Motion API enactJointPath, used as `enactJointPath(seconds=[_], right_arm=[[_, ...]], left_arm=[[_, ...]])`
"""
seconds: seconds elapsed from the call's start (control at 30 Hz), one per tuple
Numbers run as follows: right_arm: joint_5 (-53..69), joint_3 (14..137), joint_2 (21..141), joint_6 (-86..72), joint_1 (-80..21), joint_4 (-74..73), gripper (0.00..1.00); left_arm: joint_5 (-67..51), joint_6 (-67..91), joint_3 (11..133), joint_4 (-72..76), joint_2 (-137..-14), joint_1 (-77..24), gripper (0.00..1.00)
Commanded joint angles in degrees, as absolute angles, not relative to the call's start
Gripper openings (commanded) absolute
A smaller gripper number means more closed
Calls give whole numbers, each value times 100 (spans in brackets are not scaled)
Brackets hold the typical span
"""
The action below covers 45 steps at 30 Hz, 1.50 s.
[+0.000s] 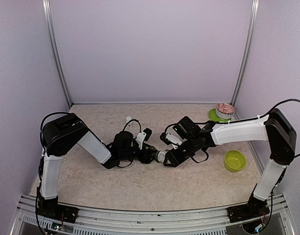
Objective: Sort the pills into containers
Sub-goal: Pour the pill into the compartment of the pill container.
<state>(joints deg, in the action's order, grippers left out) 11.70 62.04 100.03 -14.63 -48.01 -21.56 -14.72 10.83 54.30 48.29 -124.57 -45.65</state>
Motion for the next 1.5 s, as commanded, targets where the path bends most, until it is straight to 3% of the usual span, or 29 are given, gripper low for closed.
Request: enactJointPath(seconds=[0.0, 1.0, 1.47], right_arm=[[1151, 6407, 10159, -1464, -4857, -2503, 0], [892, 7291, 10508, -1102, -4855, -3512, 0], [1103, 6944, 10462, -1099, -4855, -3038, 0]], left_arm=[[-1409, 995, 5326, 4646, -12544, -4570, 66], [-1425, 1006, 5326, 4658, -12542, -4558, 66], [-1413, 1012, 5336, 4650, -12549, -4553, 66]])
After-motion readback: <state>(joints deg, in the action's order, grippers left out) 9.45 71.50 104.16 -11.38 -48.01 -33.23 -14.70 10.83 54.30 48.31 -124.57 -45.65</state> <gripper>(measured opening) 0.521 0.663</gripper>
